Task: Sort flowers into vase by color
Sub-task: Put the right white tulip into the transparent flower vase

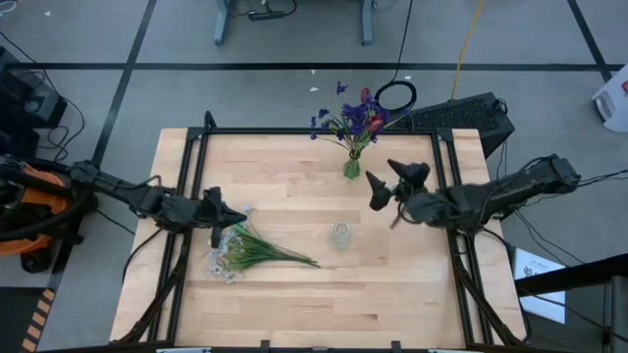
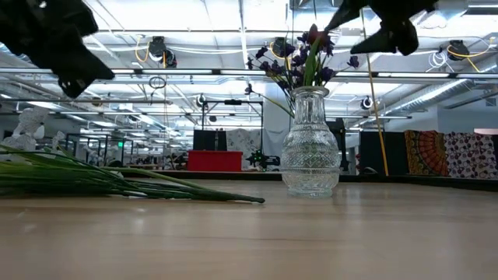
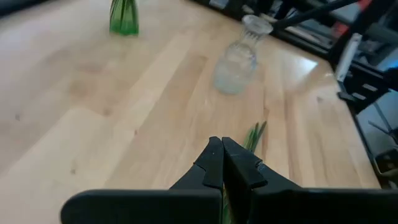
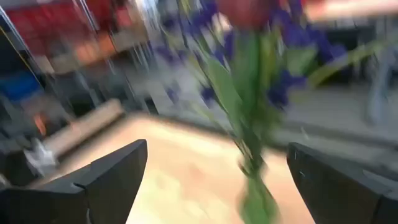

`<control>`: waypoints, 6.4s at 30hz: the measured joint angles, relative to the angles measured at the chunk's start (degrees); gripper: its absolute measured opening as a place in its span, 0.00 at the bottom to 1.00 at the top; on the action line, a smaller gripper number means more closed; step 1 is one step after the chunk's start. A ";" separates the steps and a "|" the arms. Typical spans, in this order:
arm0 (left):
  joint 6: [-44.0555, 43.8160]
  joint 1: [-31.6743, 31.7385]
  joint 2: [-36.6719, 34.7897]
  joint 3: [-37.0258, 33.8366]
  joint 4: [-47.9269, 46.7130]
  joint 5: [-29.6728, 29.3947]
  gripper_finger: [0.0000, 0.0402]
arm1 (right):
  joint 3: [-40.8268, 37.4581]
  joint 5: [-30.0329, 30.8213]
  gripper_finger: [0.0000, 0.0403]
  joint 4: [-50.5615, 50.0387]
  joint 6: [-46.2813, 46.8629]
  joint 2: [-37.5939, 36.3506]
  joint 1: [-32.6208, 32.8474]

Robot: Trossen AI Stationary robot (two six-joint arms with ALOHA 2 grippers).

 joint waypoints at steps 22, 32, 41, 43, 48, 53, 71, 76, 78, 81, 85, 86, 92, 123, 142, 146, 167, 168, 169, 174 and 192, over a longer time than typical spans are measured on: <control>-48.63 5.81 51.41 40.46 -24.18 -8.25 0.00 | 13.45 -32.78 0.94 -69.63 22.09 1.53 -14.24; -64.50 -0.86 67.75 55.28 -36.05 14.34 0.00 | 13.45 -26.03 0.94 -69.51 10.37 1.53 -14.70; -67.91 -9.06 75.48 55.25 -42.63 29.31 0.00 | 13.45 -25.65 0.94 -66.66 7.81 1.53 -14.70; -65.38 -10.10 77.19 55.23 -43.35 30.15 0.00 | 13.45 -24.71 0.94 -65.50 7.83 1.53 -14.70; -57.13 -10.69 80.54 52.76 -43.12 34.06 0.00 | 13.45 -24.62 0.94 -62.24 7.57 1.53 -14.70; -53.43 -10.49 80.76 44.59 -42.54 38.47 0.00 | 13.45 -24.76 0.94 -59.59 7.98 1.53 -14.70; -23.06 11.01 67.29 25.33 -35.18 3.84 0.00 | 13.40 -25.93 0.94 -56.00 24.84 3.98 -14.70; -0.78 21.17 67.11 25.40 -9.46 0.80 0.00 | 13.40 -28.42 0.94 -52.24 25.08 7.30 -14.70; 4.66 24.86 67.38 25.42 -1.16 3.32 0.00 | 13.40 -29.91 0.94 -51.29 25.06 8.89 -14.68; 5.89 29.56 67.21 26.64 0.50 6.02 0.00 | 13.40 -31.59 0.94 -51.28 24.83 11.17 -14.67; 5.55 32.93 64.71 28.86 -7.12 8.48 0.00 | 13.40 -33.16 0.94 -54.02 24.39 12.56 -14.67; 4.60 33.19 63.85 29.08 -8.76 8.71 0.00 | 13.40 -33.15 0.94 -55.72 25.06 12.54 -14.67; -3.71 31.30 55.16 29.53 -9.74 12.30 0.00 | 13.40 -32.48 0.94 -68.36 28.03 9.79 -14.67; -21.14 9.72 81.37 54.62 -5.72 9.69 0.03 | 13.40 -26.47 0.94 -73.92 16.62 7.62 -14.67; -13.53 9.13 88.77 54.60 -0.26 11.48 0.36 | 11.54 -25.12 0.94 -80.11 19.83 5.24 -14.41; -13.40 8.98 90.55 54.58 -0.19 11.60 0.36 | 11.50 -25.16 0.94 -77.28 19.66 5.24 -14.40; -13.49 8.92 91.93 54.66 -0.20 10.27 0.36 | -14.87 -50.51 0.94 -27.03 -3.52 -19.90 1.63; -13.49 8.92 91.95 54.64 -0.07 10.22 0.36 | -15.83 -50.56 0.94 -26.45 -4.87 -20.32 1.63; -13.45 8.92 91.95 54.62 -0.03 10.21 0.36 | -16.47 -50.52 0.94 -26.68 -6.42 -20.38 1.61; -10.47 8.92 91.98 54.62 -0.29 10.18 0.33 | -18.38 -50.35 0.94 -26.52 -2.89 -19.64 1.61; -10.63 8.85 92.10 54.58 -0.03 9.75 0.02 | -19.40 -37.87 0.94 -16.60 -21.67 -19.50 5.39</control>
